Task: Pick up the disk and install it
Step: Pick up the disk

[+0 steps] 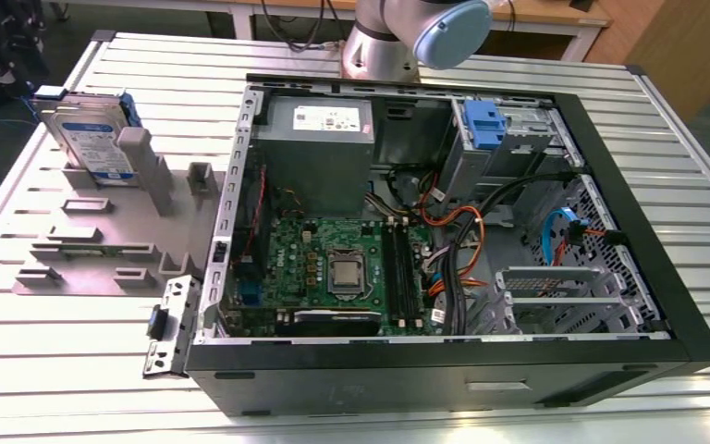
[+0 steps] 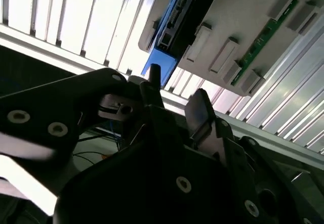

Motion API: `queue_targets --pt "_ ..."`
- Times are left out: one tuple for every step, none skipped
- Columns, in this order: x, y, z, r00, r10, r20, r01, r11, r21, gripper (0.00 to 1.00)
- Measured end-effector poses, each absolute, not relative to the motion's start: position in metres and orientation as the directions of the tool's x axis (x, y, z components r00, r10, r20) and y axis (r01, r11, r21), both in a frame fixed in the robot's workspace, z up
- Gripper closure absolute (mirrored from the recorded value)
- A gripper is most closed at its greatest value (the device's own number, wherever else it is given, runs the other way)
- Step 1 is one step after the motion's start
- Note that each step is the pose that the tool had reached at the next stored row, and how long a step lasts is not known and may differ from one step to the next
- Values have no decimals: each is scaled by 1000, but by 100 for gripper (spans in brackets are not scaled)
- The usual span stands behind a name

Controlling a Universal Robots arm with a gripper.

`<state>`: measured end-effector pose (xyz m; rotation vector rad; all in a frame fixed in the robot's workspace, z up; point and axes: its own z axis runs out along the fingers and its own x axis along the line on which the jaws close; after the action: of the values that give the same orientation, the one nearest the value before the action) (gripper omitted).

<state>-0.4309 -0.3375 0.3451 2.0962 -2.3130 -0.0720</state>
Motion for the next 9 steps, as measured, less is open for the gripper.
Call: queue_targets --pt "-431 -337 344 -96 -995 -17 -994 95 47 53" --pt "-431 -337 342 -96 -995 -17 -994 95 47 53" --pt "-431 -337 340 -96 -995 -17 -994 95 47 47" --pt "-431 -336 338 -96 -995 -17 -994 95 47 47" --pt "-431 -336 337 -96 -995 -17 -994 95 47 47" --pt "-431 -336 336 -91 -996 -17 -995 90 47 47" --pt "-431 -336 335 -80 -997 -17 -996 79 47 47" --pt "-431 -336 334 -65 -998 -17 -997 64 47 47" --pt "-431 -336 333 -51 -999 -17 -998 50 47 47"
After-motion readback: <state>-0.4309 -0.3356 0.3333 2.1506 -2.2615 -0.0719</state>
